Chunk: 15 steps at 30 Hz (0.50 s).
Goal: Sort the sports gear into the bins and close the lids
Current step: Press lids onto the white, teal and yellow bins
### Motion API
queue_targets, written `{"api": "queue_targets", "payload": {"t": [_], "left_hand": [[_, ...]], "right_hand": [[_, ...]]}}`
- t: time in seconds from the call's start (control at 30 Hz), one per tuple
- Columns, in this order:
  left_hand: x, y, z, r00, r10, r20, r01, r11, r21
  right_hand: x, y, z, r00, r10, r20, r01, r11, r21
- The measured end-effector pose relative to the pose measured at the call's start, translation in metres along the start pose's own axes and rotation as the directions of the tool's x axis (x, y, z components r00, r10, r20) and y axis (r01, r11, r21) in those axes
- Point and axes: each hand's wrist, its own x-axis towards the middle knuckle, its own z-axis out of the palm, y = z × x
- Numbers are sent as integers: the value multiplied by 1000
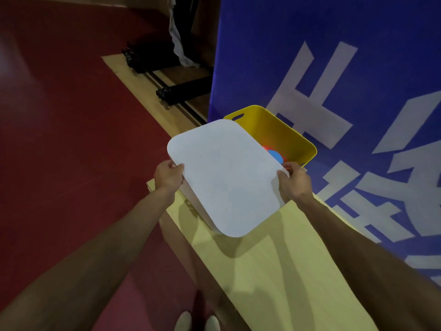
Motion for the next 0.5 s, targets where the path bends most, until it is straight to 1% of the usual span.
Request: {"api": "queue_targets", "payload": {"t": [0.1, 0.23, 0.3, 0.5], "left_hand": [[6, -5, 9, 999, -13, -30, 14, 999, 34], [9, -14, 12, 995, -79, -66, 85, 993, 80], [11, -17, 13, 993, -91, -76, 99, 989, 107], [15, -14, 17, 994, -71, -80, 82, 987, 138]], "right_hand": [[8, 6, 8, 999, -29, 16, 30, 997, -66], [21, 19, 24, 993, -107, 44, 110, 990, -87], [25, 25, 29, 991, -123, 52, 127, 988, -89], [28, 32, 38, 986, -163, 32, 165, 979, -120]]}}
